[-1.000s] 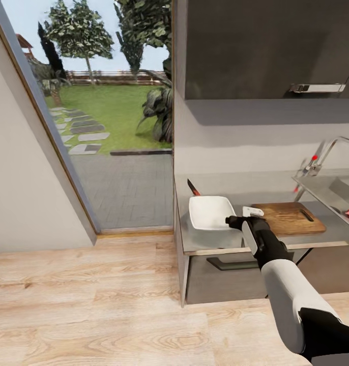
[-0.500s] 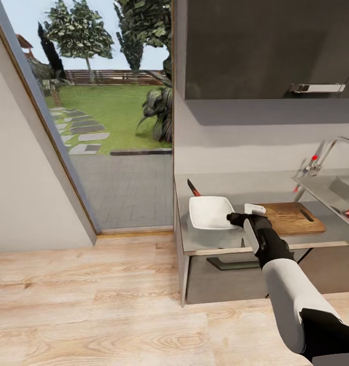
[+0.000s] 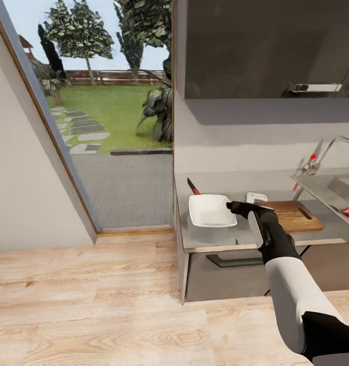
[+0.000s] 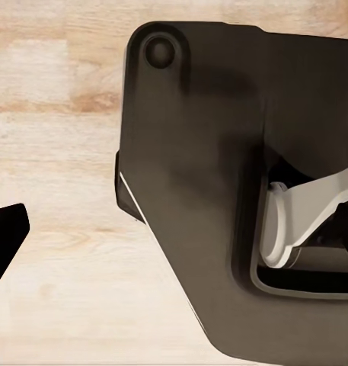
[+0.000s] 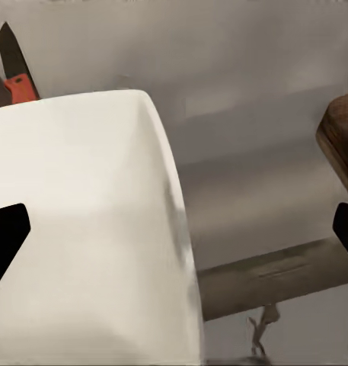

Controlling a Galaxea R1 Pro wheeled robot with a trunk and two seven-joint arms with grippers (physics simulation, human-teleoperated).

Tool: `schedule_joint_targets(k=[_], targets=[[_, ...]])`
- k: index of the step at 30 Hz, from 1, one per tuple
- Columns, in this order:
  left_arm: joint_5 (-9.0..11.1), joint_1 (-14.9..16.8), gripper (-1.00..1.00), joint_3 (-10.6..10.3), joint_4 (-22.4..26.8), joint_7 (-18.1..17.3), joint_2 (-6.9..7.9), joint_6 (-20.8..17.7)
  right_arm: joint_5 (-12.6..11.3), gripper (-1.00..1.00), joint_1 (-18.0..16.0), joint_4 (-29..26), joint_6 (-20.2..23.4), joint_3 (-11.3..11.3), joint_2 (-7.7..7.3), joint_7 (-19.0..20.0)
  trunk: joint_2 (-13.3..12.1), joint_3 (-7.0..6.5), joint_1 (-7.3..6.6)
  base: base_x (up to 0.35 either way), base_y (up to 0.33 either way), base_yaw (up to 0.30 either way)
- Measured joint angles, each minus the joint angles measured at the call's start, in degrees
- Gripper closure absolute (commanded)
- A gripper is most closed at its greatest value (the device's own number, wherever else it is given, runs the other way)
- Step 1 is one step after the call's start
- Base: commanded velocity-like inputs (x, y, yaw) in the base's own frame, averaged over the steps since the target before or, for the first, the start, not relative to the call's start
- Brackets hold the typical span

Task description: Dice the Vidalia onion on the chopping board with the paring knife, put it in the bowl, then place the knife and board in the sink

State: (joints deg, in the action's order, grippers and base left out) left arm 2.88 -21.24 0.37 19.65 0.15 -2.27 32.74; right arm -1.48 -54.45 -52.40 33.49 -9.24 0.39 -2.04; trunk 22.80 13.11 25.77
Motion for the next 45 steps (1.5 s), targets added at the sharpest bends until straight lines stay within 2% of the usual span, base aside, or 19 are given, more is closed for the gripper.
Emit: schedule_joint_targets(k=[8,20,33,38,41,45], targets=[[0.00,0.00,-1.00,0.03,-0.60,-0.01,0.00,0.00,0.02,-1.00,0.00,-1.54,0.45,0.07,0.01,2.72,0.00,0.00,0.01,-0.312,0.000,0.000],[0.02,-0.01,-1.00,0.05,-0.67,0.01,-0.01,0.00,0.08,-1.00,0.60,-2.61,0.51,0.06,0.01,3.22,0.00,0.00,0.01,-0.331,0.000,0.000],[-0.06,0.00,-1.00,0.05,-0.65,0.01,0.00,0.00,0.05,-1.00,8.60,-16.08,0.58,0.05,0.01,3.37,0.00,0.00,0.01,-0.332,0.000,0.000],[-0.08,0.00,-1.00,0.05,-0.60,-0.01,0.00,0.00,0.20,-1.00,13.12,-21.26,0.73,0.07,-0.01,7.45,0.00,0.00,0.01,-0.332,0.000,0.000],[-0.08,0.00,-1.00,0.05,-0.57,0.03,0.00,0.00,0.25,-1.00,15.55,-23.27,0.80,0.08,0.00,8.81,0.00,0.00,0.00,-0.288,0.000,0.000],[-0.08,0.00,-1.00,0.05,-0.38,0.03,0.02,0.07,0.52,-1.00,20.78,-24.24,0.55,0.07,-0.08,9.50,0.01,0.01,-0.01,-0.107,0.000,0.000]])
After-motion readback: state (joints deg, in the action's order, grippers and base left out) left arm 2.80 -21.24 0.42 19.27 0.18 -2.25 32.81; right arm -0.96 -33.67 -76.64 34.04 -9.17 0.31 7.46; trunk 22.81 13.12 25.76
